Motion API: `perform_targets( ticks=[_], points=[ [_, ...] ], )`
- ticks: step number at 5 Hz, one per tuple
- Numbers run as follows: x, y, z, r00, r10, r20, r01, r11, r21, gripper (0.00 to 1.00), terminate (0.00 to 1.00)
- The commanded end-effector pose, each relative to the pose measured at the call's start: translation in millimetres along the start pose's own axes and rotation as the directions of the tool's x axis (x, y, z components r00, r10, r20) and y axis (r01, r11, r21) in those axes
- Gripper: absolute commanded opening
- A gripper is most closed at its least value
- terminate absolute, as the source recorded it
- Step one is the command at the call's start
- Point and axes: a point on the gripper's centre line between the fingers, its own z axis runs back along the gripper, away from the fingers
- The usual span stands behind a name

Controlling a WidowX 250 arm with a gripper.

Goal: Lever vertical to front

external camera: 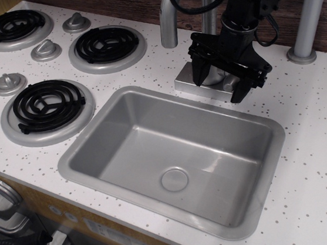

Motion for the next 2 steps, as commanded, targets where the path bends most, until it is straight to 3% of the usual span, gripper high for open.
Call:
perform_targets(
  ticks=[1,2],
  points=[
    [-5.3,1.7,35.2,0.997,0.063,0.053,-0.064,0.998,0.002,1.0,0.0],
    [-8.5,0.2,32.7,0.997,0.063,0.052,-0.063,0.998,-0.008,1.0,1.0]
  ],
)
